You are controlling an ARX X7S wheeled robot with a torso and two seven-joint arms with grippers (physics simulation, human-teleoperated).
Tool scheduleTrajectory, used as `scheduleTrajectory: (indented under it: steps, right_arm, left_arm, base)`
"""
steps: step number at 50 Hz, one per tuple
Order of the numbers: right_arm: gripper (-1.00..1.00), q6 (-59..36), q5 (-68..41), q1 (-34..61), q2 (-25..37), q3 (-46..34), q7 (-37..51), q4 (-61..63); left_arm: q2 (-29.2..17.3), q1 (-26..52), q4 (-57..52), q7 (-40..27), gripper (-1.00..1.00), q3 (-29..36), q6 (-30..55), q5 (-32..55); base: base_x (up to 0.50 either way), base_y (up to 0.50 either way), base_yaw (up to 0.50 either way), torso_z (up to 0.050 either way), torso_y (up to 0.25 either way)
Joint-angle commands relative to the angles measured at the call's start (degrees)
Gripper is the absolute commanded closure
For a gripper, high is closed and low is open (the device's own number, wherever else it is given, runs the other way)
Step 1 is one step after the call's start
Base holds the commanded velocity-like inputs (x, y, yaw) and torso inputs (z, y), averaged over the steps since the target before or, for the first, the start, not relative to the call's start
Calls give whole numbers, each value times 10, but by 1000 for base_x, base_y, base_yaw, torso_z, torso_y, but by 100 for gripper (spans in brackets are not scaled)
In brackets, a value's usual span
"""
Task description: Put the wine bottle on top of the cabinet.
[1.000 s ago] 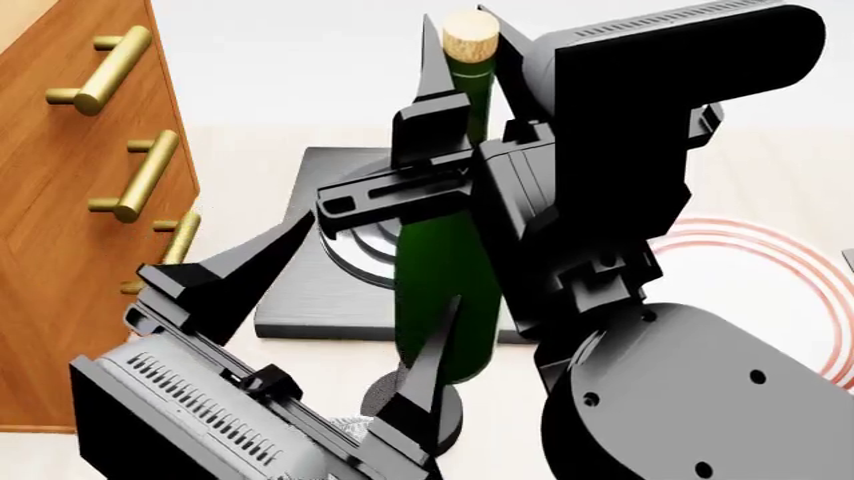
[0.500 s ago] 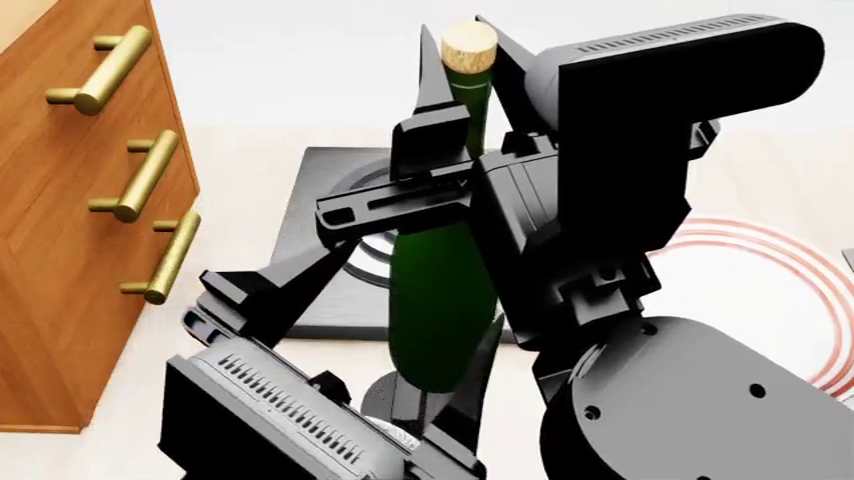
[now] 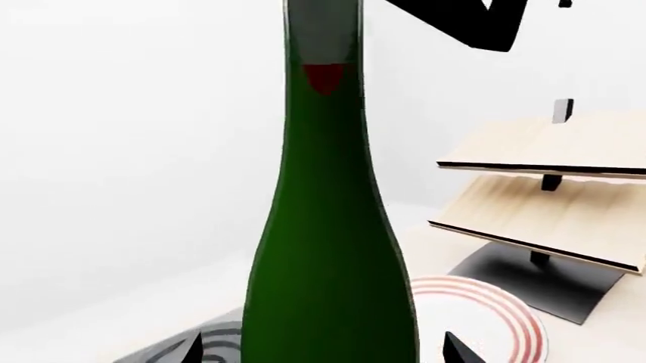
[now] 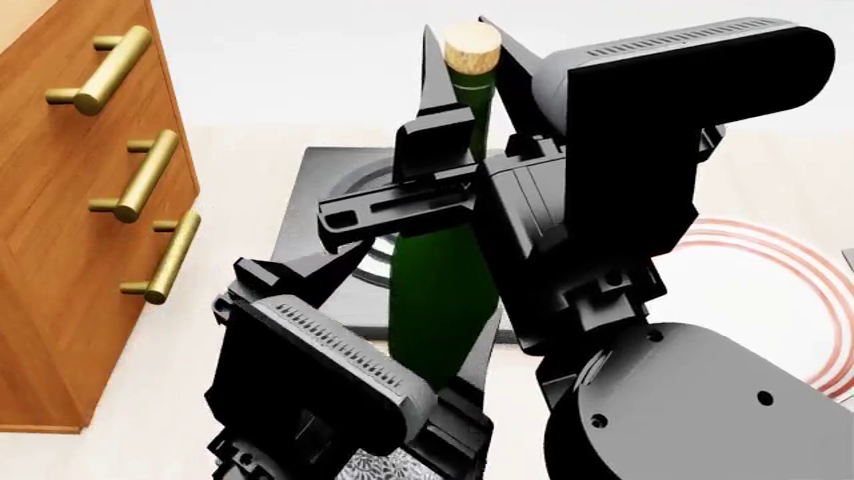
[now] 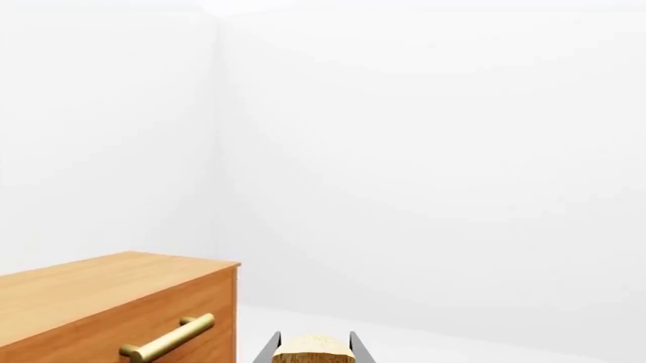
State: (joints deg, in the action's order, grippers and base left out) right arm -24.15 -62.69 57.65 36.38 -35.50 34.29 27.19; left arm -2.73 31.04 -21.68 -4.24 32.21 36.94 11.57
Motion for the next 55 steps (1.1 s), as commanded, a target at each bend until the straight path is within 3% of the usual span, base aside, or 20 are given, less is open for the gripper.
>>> scheduleTrajectory:
  steps: [1, 28, 29, 49, 50, 55]
  right_arm:
    - [100, -3, 14, 5, 2, 9, -1, 10]
    - [100, 0, 18, 4, -1, 7, -3, 5]
    - [100, 0, 17, 3, -1, 7, -3, 5]
    - [100, 7, 19, -9, 3, 11, 4, 6]
    - [-100, 13, 18, -17, 5, 13, 0, 8]
    - [-100, 25, 17, -36, 13, 17, -4, 13]
  left_arm:
    - [1, 31, 36, -8, -100, -10, 8, 23]
    - [-11, 26, 49, -31, -100, 22, -9, 44]
    - [-12, 27, 49, -33, 100, 22, -9, 44]
    - [-22, 30, 48, -47, 100, 34, -16, 59]
    - [-22, 30, 49, -49, 100, 32, -13, 61]
    - [-25, 32, 51, -51, 100, 34, -16, 65]
  base:
    - [0, 0, 0, 0, 0]
    - [0, 0, 0, 0, 1]
    - [0, 0, 0, 0, 0]
    - [0, 0, 0, 0, 1]
    - [0, 0, 0, 0, 0]
    - [0, 0, 0, 0, 2]
